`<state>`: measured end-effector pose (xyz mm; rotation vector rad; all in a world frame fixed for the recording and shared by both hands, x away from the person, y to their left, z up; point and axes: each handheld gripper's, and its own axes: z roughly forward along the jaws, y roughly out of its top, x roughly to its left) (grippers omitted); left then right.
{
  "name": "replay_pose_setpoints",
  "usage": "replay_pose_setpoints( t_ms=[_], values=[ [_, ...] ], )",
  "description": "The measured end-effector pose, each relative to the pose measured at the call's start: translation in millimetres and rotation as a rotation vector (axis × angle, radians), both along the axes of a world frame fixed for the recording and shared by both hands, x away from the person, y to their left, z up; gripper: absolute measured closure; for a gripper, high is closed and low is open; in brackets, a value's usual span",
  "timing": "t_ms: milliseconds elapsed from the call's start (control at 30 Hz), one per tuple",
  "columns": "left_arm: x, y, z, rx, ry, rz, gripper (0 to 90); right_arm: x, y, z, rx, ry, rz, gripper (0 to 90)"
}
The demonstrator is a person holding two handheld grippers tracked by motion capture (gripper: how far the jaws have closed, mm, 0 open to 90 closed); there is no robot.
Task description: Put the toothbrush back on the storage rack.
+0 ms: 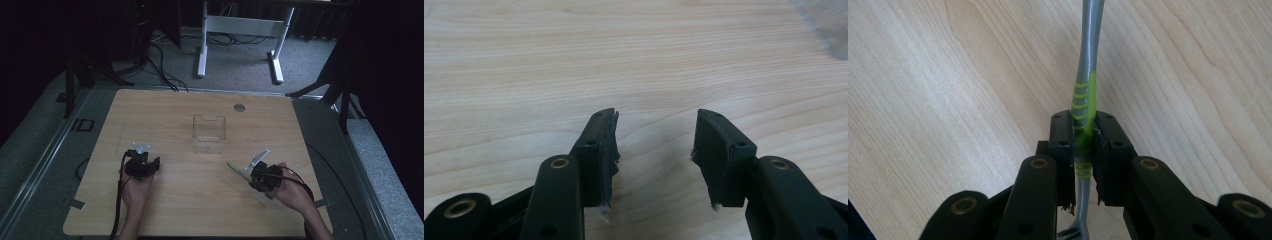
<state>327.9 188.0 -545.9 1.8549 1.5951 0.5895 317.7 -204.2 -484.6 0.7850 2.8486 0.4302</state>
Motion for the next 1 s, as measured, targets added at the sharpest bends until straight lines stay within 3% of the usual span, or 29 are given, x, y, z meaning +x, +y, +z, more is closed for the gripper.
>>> replay_pose_setpoints(
  t_ms=[200,267,500,767,1000],
  values=[
    [-6.0,-1.3,13.9,-0.051,-0.055,-0.065,55.9,1.4,5.1,3.0,0.005,-0.008,0.014,80.2],
    [-6.0,-1.3,13.9,-0.051,-0.055,-0.065,57.1,1.6,6.0,3.8,0.003,-0.008,0.014,80.2],
    [-11.5,-6.2,28.1,-0.072,-0.118,-0.125,58.6,3.3,12.0,9.5,0.009,-0.022,0.032,80.2],
    [-14.6,-11.7,40.1,-0.109,-0.128,-0.167,58.7,5.1,16.1,13.5,0.015,-0.037,0.046,80.2],
    [-18.1,-18.7,49.4,-0.094,-0.15,-0.221,56.5,5.5,21.9,16.8,0.022,-0.045,0.075,80.2]
  ],
)
